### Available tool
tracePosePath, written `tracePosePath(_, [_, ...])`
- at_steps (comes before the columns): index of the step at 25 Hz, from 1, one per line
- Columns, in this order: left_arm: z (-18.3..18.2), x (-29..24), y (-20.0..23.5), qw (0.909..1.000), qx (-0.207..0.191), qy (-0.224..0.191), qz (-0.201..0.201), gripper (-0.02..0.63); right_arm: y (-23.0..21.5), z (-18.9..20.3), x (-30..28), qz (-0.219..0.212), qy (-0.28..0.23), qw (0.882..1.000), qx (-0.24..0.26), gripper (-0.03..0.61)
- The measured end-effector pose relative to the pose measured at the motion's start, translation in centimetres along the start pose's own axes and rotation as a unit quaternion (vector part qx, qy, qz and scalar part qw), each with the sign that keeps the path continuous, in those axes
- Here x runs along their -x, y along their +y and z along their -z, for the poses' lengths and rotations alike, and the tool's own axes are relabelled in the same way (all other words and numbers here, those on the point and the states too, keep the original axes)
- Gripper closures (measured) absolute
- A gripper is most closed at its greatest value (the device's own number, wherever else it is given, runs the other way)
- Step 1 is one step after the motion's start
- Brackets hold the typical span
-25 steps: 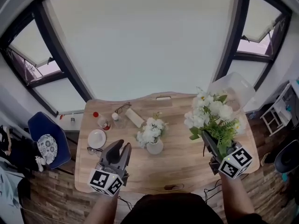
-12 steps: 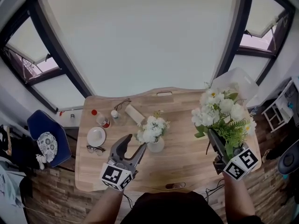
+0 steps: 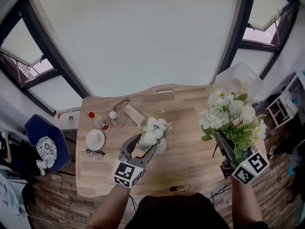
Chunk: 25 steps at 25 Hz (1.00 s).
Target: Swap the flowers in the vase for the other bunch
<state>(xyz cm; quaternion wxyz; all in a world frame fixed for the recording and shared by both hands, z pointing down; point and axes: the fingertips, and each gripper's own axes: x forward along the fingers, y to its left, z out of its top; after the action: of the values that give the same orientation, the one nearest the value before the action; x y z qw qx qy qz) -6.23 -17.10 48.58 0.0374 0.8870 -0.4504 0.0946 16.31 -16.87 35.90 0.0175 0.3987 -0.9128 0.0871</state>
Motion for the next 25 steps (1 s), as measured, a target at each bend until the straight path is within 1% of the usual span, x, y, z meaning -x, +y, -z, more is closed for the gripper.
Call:
tracePosePath(4, [0.9, -0.9, 0.1, 0.9999, -0.004, 0.01, 0.003, 0.35, -0.4, 0.4, 0.9, 0.012, 0.007, 1.0, -0.002, 0.495])
tracePosePath(9, [1.3, -1.9, 0.2, 0.9999, 0.005, 0.015, 0.008, 0.35, -0.8, 0.6, 2.0, 0.026, 0.012, 1.0, -0.007, 0.495])
tracePosePath(14, [2.2, -2.5, 1.1, 0.9997, -0.006, 0.021, -0.014, 0.353, -1.1, 0.9, 2.4, 0.037, 0.011, 0.999, -0.014, 0.494])
tracePosePath(15, [2.3, -2.5, 1.2, 0.9996, -0.004, 0.02, -0.017, 0.367, -1.1, 0.9, 2.4, 0.039, 0.011, 0.999, -0.014, 0.495])
tracePosePath(17, [2.3, -2.2, 1.4, 0.9996, -0.001, 0.016, -0.025, 0.432, -1.2, 0.9, 2.4, 0.04, 0.011, 0.999, -0.013, 0.495])
tracePosePath(18, [2.3, -2.1, 1.5, 0.9995, 0.0, 0.014, -0.028, 0.478, -1.2, 0.9, 2.5, 0.041, 0.011, 0.999, -0.013, 0.494])
tracePosePath(19, [2.1, -2.0, 1.6, 0.9995, 0.001, 0.012, -0.03, 0.497, -1.3, 0.9, 2.6, 0.042, 0.012, 0.999, -0.014, 0.494])
tracePosePath(21, [1.7, -1.8, 1.5, 0.9994, 0.001, 0.007, -0.033, 0.518, -1.3, 1.1, 2.8, 0.042, 0.011, 0.999, -0.016, 0.495])
tracePosePath(25, [0.3, -1.5, 1.7, 0.9991, 0.0, -0.009, -0.04, 0.529, -1.2, 1.0, 2.8, 0.037, 0.01, 0.999, -0.017, 0.495])
